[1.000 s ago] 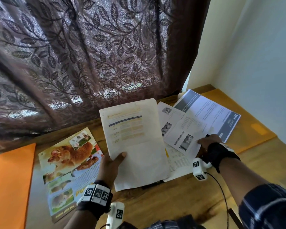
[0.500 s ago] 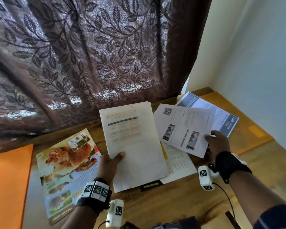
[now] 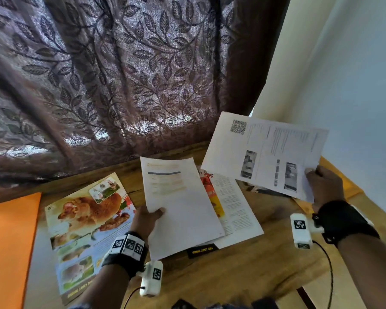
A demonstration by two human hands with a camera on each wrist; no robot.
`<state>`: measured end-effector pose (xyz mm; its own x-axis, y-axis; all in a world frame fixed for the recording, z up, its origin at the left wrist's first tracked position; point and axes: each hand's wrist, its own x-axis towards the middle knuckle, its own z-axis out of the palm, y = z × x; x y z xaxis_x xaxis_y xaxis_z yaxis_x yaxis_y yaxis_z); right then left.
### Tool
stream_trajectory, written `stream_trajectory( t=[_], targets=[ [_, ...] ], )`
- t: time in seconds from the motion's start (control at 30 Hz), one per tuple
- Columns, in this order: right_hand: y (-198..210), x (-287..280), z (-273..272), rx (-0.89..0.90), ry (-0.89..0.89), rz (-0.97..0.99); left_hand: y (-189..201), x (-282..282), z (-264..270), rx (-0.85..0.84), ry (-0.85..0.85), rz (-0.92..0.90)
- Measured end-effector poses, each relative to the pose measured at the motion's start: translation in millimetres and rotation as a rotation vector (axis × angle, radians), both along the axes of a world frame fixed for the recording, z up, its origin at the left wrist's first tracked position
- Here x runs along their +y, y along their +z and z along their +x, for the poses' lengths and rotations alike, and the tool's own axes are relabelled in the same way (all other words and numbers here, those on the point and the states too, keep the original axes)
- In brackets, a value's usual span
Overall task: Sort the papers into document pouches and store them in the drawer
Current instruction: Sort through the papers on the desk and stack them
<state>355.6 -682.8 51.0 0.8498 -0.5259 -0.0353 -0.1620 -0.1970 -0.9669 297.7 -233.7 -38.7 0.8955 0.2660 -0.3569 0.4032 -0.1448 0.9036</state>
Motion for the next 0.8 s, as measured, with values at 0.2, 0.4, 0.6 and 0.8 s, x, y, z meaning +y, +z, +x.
stream_trajectory(
  t=[0.2,0.4,0.6,0.8],
  targets=[
    [-6,25,6,0.173,0.372,-0.236,4,1,0,0.028,-0.026,-0.076],
    [1,74,43,0.285,0.71,-0.705,13,-3,-3,-0.026,-0.011,-0.156],
    [10,143,81,0.3,0.934,-0.919,16,-3,-4,-0.058,-0.074,-0.185],
    [13,213,98,0.239,0.983,-0.956,14,7,-3,-0.018,-0.158,-0.172]
  ],
)
